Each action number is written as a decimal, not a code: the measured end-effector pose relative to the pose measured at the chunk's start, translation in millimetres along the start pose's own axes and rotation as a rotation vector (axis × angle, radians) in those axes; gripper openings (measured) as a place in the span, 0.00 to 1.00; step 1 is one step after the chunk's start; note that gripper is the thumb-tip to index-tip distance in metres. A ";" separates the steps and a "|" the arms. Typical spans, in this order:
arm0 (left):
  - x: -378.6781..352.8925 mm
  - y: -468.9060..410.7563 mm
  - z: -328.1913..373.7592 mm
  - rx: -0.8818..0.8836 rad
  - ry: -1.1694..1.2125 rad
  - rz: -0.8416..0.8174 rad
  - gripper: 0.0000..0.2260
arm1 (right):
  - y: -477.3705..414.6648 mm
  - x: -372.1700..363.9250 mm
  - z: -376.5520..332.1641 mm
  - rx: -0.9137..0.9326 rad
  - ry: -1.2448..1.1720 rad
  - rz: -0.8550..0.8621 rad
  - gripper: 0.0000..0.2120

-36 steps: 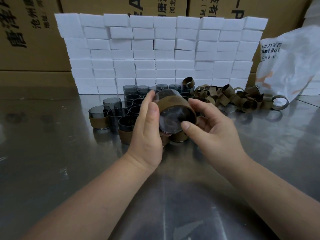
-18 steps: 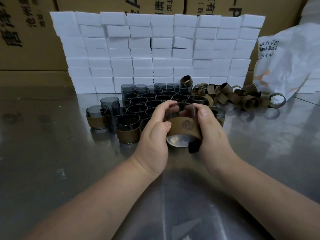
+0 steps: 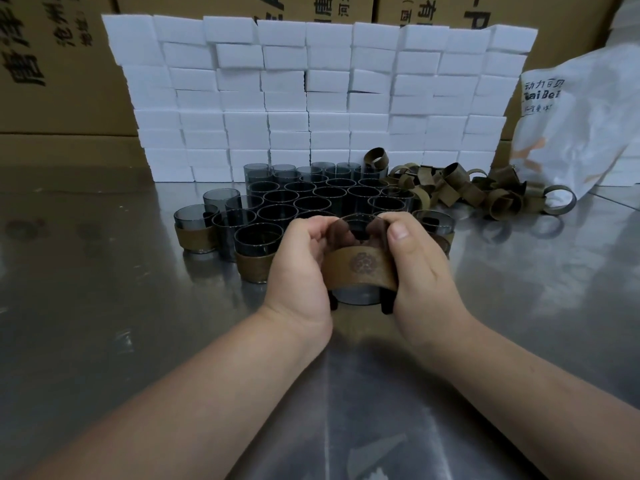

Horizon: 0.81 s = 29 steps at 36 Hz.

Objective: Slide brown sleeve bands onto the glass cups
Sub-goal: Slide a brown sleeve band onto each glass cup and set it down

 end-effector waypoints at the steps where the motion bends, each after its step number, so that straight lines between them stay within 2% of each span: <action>1: 0.8 -1.1 -0.4 -0.001 0.023 0.023 0.08 | 0.3 -0.1 -0.1 0.005 0.002 0.002 0.16; 5: 2.6 -3.9 -1.3 0.023 0.060 0.083 0.14 | 1.5 0.4 -0.3 0.022 0.031 0.011 0.18; 10: 3.7 -3.8 -3.9 0.056 0.084 0.099 0.16 | 2.4 -0.2 -0.8 0.038 0.067 0.020 0.19; 17: 8.5 -7.1 -4.8 0.037 -0.014 0.137 0.24 | 2.3 -0.7 -1.6 0.031 0.093 0.016 0.17; 29: 12.2 -8.5 -3.0 0.031 -0.134 0.177 0.22 | 4.2 -1.1 -3.9 -0.009 0.057 -0.034 0.15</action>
Point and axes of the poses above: each hand's wrist, its own y-axis away from the middle knuckle, its own x-axis out of the back of the hand, z = x × y, the point moved 5 cm from there along -y, towards the middle knuckle, and after that the axes turned 3 degrees about y, right-handed, at the moved point
